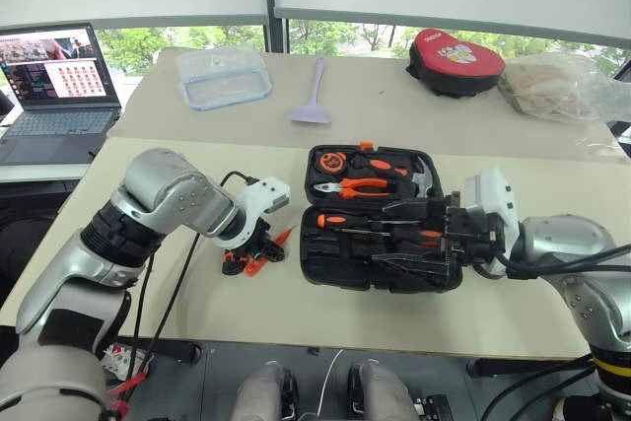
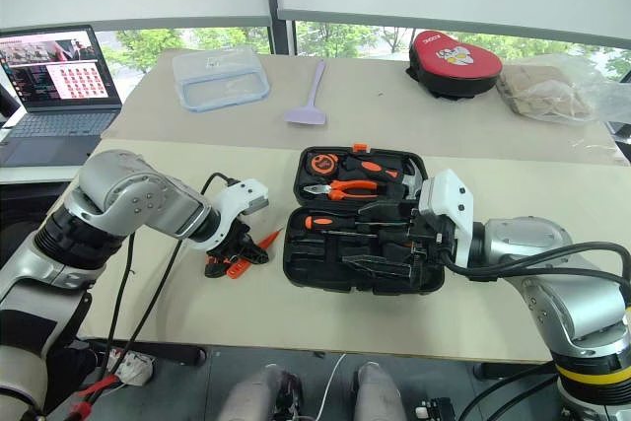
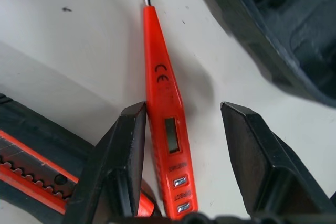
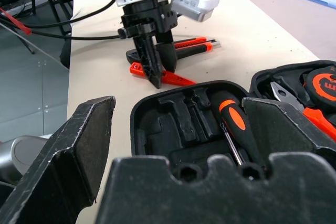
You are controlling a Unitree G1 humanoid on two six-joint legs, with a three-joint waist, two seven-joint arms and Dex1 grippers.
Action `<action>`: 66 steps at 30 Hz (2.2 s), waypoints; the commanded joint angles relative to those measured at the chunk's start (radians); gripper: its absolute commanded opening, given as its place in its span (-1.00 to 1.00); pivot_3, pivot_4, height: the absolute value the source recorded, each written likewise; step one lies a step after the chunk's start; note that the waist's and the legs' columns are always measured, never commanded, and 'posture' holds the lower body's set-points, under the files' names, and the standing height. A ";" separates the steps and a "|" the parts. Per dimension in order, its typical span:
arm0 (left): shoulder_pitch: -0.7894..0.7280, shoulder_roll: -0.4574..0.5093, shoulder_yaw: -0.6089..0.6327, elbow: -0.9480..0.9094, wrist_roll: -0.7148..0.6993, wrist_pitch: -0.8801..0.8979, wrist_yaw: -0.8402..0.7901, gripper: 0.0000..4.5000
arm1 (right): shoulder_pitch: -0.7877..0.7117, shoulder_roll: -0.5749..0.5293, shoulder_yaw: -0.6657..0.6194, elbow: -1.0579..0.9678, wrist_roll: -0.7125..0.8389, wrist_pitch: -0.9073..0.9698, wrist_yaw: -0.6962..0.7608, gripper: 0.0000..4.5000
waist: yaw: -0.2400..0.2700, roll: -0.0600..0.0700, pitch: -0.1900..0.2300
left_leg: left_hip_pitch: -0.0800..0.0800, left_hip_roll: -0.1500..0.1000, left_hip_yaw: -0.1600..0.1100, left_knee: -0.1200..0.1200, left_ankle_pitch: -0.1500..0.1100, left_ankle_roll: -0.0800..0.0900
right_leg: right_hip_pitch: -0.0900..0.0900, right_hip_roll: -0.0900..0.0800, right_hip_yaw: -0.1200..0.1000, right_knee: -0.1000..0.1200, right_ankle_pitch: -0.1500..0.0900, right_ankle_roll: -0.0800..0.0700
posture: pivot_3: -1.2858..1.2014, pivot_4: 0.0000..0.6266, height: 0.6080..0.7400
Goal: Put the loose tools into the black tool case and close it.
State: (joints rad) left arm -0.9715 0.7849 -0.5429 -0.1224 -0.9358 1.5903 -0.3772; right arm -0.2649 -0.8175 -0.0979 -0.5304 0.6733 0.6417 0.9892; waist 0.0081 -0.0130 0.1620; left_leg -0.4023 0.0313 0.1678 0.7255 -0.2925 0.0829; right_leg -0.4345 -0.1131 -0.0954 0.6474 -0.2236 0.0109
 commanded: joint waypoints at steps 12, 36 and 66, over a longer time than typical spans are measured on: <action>0.018 0.029 -0.096 -0.036 0.202 -0.020 -0.211 -0.82 | -0.050 0.002 -0.020 0.011 0.007 -0.023 -0.005 1.00 | 0.003 0.000 0.000 | 0.000 0.000 0.000 0.000 0.000 0.000 | 0.000 0.000 0.000 0.000 0.000 0.000 | 0.03 -0.52 0.87; -0.111 0.020 0.014 0.209 0.547 -0.907 -0.918 -0.82 | 0.123 -0.127 -0.123 0.007 0.008 -0.001 0.036 1.00 | 0.010 -0.001 0.001 | -0.006 -0.001 0.000 0.003 0.000 0.001 | -0.003 0.000 -0.001 0.000 0.000 0.000 | 0.03 -0.52 0.87; -0.199 -0.398 -0.228 0.510 0.981 -0.935 -1.005 -0.82 | 0.190 -0.087 -0.146 -0.065 0.007 -0.006 -0.062 1.00 | 0.005 -0.002 0.001 | -0.007 0.000 -0.002 0.005 -0.001 0.003 | -0.003 0.000 -0.001 0.000 0.000 0.000 | 0.03 -0.52 0.87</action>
State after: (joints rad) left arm -1.1624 0.3929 -0.7633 0.3669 0.0026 0.6805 -1.3918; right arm -0.0708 -0.9084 -0.2103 -0.5608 0.6712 0.6551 0.9363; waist 0.0136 -0.0151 0.1632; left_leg -0.4092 0.0316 0.1662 0.7302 -0.2934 0.0863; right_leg -0.4376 -0.1131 -0.0966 0.6472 -0.2236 0.0112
